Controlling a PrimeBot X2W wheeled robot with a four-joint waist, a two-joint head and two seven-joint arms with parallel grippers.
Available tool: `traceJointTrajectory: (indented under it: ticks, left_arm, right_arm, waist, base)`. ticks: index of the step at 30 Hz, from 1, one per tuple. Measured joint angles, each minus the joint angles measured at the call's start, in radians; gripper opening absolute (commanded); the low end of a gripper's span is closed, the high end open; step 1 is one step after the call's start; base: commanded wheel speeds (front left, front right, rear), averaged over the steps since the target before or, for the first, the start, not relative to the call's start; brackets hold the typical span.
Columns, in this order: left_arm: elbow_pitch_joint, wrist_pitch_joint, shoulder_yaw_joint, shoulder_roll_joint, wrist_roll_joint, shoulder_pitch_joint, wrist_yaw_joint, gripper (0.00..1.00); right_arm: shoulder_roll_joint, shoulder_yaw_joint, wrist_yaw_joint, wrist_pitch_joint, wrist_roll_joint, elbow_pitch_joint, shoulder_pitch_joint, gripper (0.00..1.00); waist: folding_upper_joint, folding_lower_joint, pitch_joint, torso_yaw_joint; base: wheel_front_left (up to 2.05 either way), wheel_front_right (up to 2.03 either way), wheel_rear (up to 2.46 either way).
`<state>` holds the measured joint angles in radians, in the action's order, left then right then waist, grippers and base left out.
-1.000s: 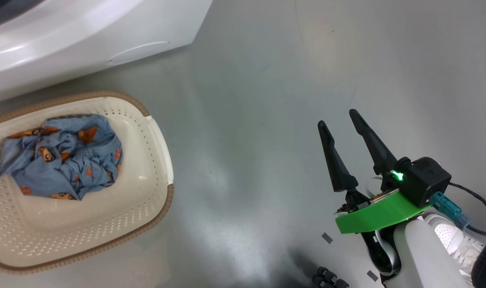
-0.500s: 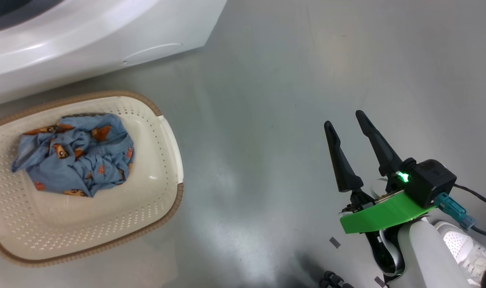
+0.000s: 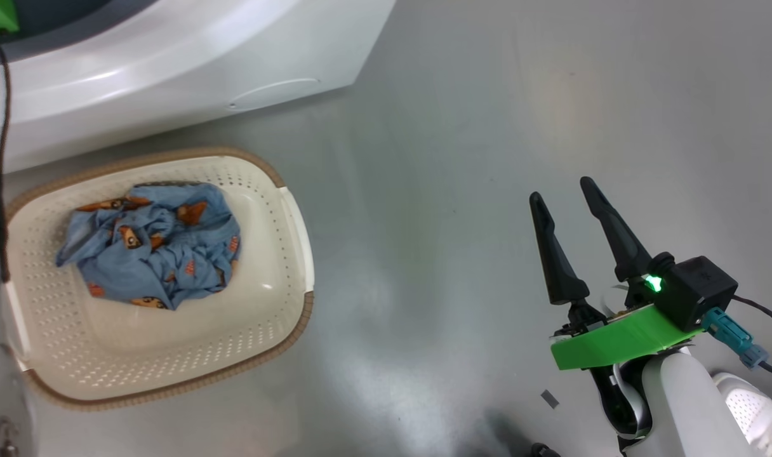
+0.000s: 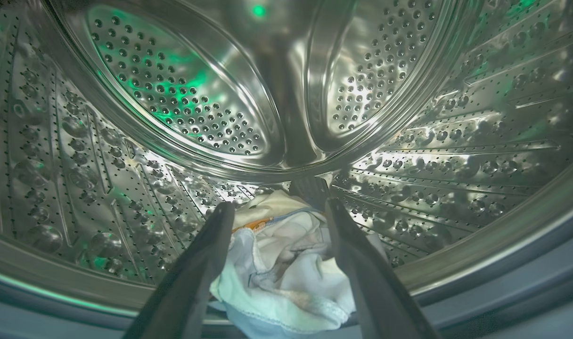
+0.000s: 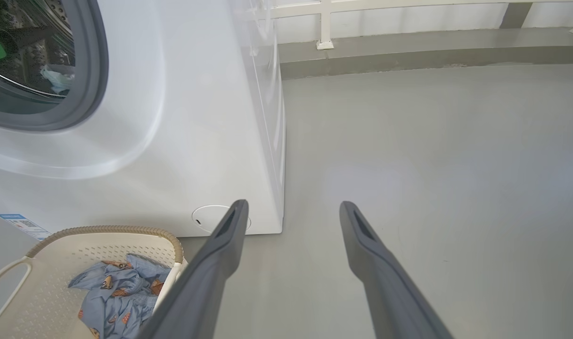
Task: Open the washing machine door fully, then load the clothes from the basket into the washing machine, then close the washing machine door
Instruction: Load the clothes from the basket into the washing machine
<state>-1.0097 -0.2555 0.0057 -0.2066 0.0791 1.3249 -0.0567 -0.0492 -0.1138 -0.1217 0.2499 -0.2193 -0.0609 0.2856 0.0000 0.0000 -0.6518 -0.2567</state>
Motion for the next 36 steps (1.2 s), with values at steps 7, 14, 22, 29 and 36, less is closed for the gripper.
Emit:
traceJointTrajectory:
  ticks: [7, 14, 22, 29, 36]
  left_arm:
    - [0.086, 0.0, -0.002, 0.029, 0.016, -0.089, 0.018, 1.0]
    - [0.185, 0.0, -0.003, 0.065, 0.04, -0.206, 0.036, 1.0]
    - [0.267, 0.0, -0.007, 0.075, 0.042, -0.291, 0.058, 1.0]
    - [0.353, 0.0, -0.005, 0.091, 0.052, -0.383, 0.072, 1.0]
    - [0.437, 0.0, -0.007, 0.119, 0.061, -0.556, 0.1, 1.0]
  right_arm:
    - [0.0, 0.022, 0.0, 0.0, 0.008, 0.0, -0.001, 1.0]
    - [0.0, 0.043, 0.0, 0.0, 0.035, 0.001, -0.025, 1.0]
    - [-0.007, 0.059, 0.0, 0.0, 0.035, 0.007, -0.029, 1.0]
    - [-0.011, 0.063, 0.0, 0.0, 0.041, 0.007, -0.041, 1.0]
    - [-0.018, 0.076, 0.0, 0.0, 0.041, 0.0, -0.082, 1.0]
  waist:
    - [0.0, 0.0, 0.026, 0.027]
    - [0.0, 0.0, 0.067, 0.057]
    - [0.0, 0.0, 0.092, 0.088]
    - [0.0, 0.0, 0.113, 0.102]
    - [0.0, 0.0, 0.17, 0.109]
  base:
    - [0.0, 0.0, 0.0]
    - [0.0, 0.0, 0.0]
    - [0.0, 0.0, 0.0]
    - [0.0, 0.0, 0.0]
    - [0.0, 0.0, 0.0]
